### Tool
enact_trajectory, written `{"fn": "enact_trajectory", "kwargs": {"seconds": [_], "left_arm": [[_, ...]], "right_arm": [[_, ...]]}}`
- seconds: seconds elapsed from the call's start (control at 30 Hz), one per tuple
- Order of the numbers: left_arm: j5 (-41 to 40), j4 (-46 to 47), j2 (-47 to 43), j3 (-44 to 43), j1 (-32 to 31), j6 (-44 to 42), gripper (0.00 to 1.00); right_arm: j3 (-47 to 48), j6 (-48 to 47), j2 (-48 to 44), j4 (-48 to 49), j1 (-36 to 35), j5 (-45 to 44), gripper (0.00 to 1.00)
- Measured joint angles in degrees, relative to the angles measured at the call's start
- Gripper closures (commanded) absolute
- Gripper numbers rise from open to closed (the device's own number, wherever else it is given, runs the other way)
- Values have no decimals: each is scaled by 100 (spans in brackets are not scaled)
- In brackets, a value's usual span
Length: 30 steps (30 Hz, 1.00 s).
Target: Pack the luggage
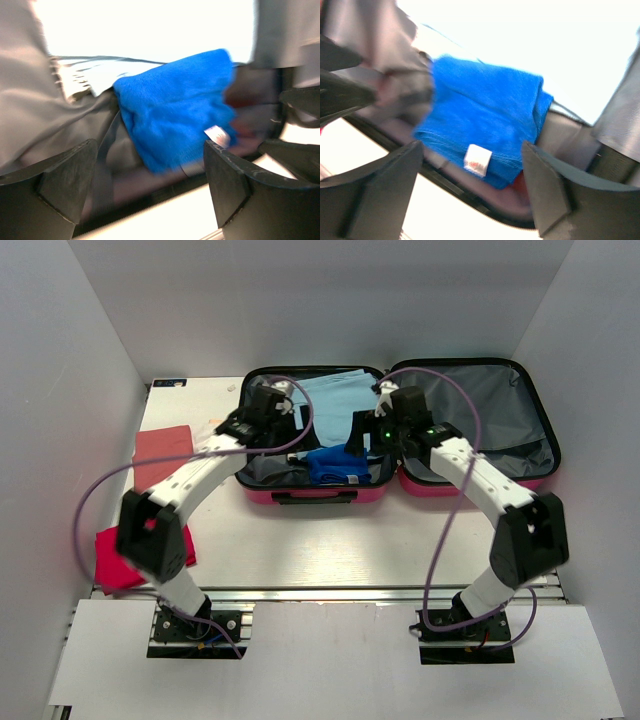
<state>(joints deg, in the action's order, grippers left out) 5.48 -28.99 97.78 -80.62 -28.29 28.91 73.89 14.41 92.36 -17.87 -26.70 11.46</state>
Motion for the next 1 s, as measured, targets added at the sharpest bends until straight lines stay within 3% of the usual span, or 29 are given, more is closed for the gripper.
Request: {"fn": "enact_trajectory", "kwargs": {"seconds": [0.13,0.27,0.47,0.63,0.8,1.0], "left_arm": [[-761,-352,-1355,216,2,197,2],[-1873,-1126,-2391,520,28,955,2],[-3383,-2524,-3287,2033,750,2315,2],[-3963,-2769,-3517,2879,1569,2549,2],[-4094,-2197,-3517,3082,2487,2356,2],[-3727,-1526,-2168,3322,3512,2297,2]], "right_arm": [[92,-7,-721,2,0,7,11],[61,39,-1154,-4,0,26,11],[-527,203,-1506,-17,0,199,11],[-929,369,-1537,-15,-20,662,11],[-1261,468,-1801,-37,-24,940,11],[-1298,455,-2378,-63,-28,817,11]]}}
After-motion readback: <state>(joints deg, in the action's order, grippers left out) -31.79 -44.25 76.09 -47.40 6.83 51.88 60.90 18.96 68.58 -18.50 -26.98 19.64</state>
